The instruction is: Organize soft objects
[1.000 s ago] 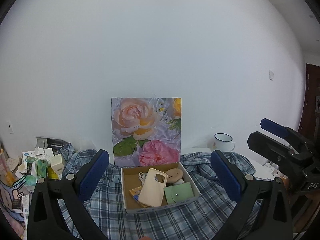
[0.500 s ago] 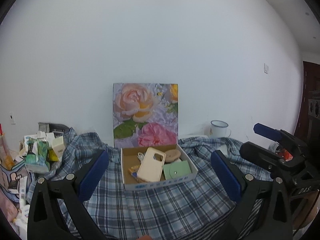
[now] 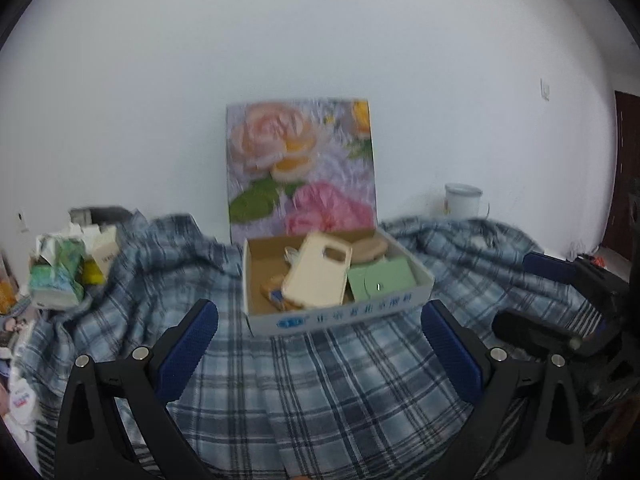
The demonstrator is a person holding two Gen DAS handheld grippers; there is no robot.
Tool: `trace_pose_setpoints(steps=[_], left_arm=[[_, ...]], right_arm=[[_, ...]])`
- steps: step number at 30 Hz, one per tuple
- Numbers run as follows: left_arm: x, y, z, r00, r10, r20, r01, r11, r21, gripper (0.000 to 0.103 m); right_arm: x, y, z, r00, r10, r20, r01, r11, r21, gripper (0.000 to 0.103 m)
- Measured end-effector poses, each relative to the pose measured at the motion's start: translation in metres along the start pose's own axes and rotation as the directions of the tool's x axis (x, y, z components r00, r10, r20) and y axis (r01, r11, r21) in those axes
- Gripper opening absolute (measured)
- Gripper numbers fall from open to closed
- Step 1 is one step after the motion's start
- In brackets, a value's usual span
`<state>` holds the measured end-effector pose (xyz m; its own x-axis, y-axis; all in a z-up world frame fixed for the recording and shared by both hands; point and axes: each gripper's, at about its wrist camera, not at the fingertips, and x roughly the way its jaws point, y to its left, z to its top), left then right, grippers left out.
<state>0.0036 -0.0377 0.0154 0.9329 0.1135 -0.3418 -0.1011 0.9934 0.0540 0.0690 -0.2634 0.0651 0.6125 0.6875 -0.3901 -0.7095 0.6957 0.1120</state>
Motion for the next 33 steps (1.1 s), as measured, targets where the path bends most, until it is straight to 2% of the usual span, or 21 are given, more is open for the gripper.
trace_pose_setpoints(steps=[3, 11, 33], left_arm=[[0.015, 0.000, -0.007, 0.998, -0.005, -0.055, 0.005, 1.000, 0.004, 0.103], [0.013, -0.006, -0.010, 1.000, 0.010, -0.029, -0.009, 0.999, 0.034, 0.103], [0.013, -0.004, -0.011, 0.999, 0.007, -0.035, -0.005, 0.999, 0.039, 0.103]], right_arm=[[0.005, -0.009, 0.002, 1.000, -0.009, -0.017, 0.010, 0.999, 0.034, 0.103], [0.021, -0.001, -0.004, 0.995, -0.023, -0.097, 0.023, 1.000, 0.001, 0.103], [0.024, -0.005, -0.006, 0.994, -0.010, -0.113, 0.013, 1.000, 0.027, 0.103]])
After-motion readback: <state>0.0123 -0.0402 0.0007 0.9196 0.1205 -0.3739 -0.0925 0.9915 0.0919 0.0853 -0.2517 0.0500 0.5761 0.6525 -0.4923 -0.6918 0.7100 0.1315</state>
